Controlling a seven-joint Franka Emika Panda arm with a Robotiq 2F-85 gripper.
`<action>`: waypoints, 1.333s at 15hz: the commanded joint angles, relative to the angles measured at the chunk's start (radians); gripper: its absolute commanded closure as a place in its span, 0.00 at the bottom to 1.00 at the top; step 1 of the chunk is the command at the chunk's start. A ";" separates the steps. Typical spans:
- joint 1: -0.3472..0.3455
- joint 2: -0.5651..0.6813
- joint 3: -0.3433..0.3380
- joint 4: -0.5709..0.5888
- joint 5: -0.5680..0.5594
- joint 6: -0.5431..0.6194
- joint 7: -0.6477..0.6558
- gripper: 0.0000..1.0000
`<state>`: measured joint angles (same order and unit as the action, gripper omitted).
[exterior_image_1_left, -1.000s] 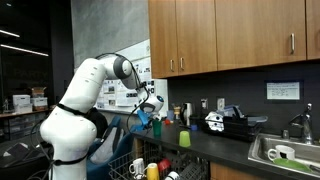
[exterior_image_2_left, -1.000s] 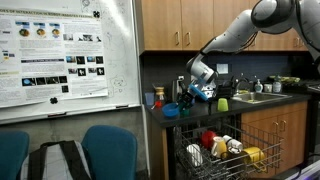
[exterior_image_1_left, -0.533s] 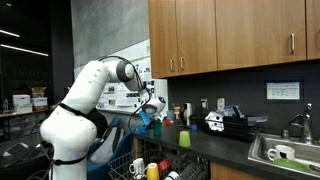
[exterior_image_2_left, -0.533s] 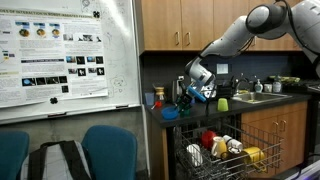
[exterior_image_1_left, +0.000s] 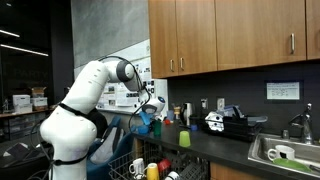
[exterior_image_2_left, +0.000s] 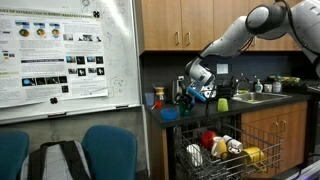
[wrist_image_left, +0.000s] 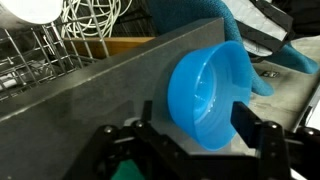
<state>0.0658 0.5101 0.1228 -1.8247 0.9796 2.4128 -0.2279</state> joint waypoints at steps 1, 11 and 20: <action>0.012 -0.037 -0.002 -0.043 -0.041 0.022 0.031 0.00; 0.064 -0.192 0.015 -0.241 -0.313 0.012 0.123 0.00; 0.113 -0.393 0.005 -0.475 -0.683 0.025 0.429 0.00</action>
<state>0.1603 0.2189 0.1376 -2.1920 0.3925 2.4224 0.1047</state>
